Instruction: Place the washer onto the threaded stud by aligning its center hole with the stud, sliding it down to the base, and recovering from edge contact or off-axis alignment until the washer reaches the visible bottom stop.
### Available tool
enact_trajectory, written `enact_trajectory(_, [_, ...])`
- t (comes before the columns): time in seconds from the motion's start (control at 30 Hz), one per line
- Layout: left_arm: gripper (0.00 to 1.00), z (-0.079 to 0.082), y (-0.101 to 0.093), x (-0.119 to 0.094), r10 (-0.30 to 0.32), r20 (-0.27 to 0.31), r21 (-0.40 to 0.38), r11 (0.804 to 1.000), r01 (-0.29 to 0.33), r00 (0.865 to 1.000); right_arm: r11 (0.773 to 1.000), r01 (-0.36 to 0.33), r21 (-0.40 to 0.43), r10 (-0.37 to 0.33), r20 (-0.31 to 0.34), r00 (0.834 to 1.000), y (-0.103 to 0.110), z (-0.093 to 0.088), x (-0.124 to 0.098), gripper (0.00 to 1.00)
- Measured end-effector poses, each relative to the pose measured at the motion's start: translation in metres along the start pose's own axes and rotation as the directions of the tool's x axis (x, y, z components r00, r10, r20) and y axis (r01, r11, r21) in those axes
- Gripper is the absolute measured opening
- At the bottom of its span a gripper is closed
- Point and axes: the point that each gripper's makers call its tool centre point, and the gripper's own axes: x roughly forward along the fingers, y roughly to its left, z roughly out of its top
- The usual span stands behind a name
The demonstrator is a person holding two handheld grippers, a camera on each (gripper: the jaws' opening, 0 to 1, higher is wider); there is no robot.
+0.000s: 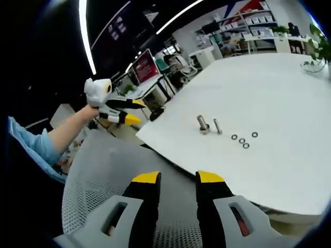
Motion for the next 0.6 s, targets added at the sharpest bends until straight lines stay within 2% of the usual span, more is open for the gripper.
enact_trajectory(0.07, [0.46, -0.003, -0.006, -0.004, -0.005, 0.025, -0.062, 0.998, 0.007, 1.0, 1.0, 0.0, -0.002, 0.0, -0.008, 1.0, 0.0, -0.001, 0.0, 0.29])
enact_trajectory(0.1, [0.47, -0.002, -0.008, -0.005, 0.006, 0.06, -0.092, 0.996, -0.001, 0.998, 1.0, -0.002, -0.003, 0.002, -0.011, 1.0, 0.001, -0.002, 0.001, 0.29])
enact_trajectory(0.17, [0.48, -0.003, -0.013, -0.006, 0.013, 0.089, -0.124, 0.992, -0.002, 0.996, 1.0, 0.0, -0.003, 0.0, -0.006, 1.0, 0.0, -0.001, 0.001, 0.29])
enact_trajectory(0.27, [0.48, -0.01, -0.021, -0.009, 0.008, 0.087, -0.147, 0.989, 0.005, 0.996, 1.0, 0.003, -0.004, -0.003, -0.021, 1.0, 0.0, -0.003, 0.001, 0.29])
enact_trajectory(0.37, [0.48, -0.015, -0.019, -0.017, 0.048, 0.096, -0.151, 0.988, -0.033, 0.994, 1.0, 0.001, -0.006, -0.001, -0.033, 0.999, -0.001, -0.004, 0.002, 0.29])
enact_trajectory(0.43, [0.48, -0.017, -0.025, -0.021, 0.038, 0.119, -0.224, 0.975, -0.01, 0.992, 1.0, 0.002, -0.007, -0.003, -0.039, 0.999, -0.001, -0.005, 0.002, 0.29])
enact_trajectory(0.6, [0.48, -0.018, -0.028, -0.026, 0.06, 0.199, -0.332, 0.943, 0.01, 0.978, 1.0, 0.018, 0.006, -0.017, -0.035, 0.999, -0.003, -0.005, 0.0, 0.29])
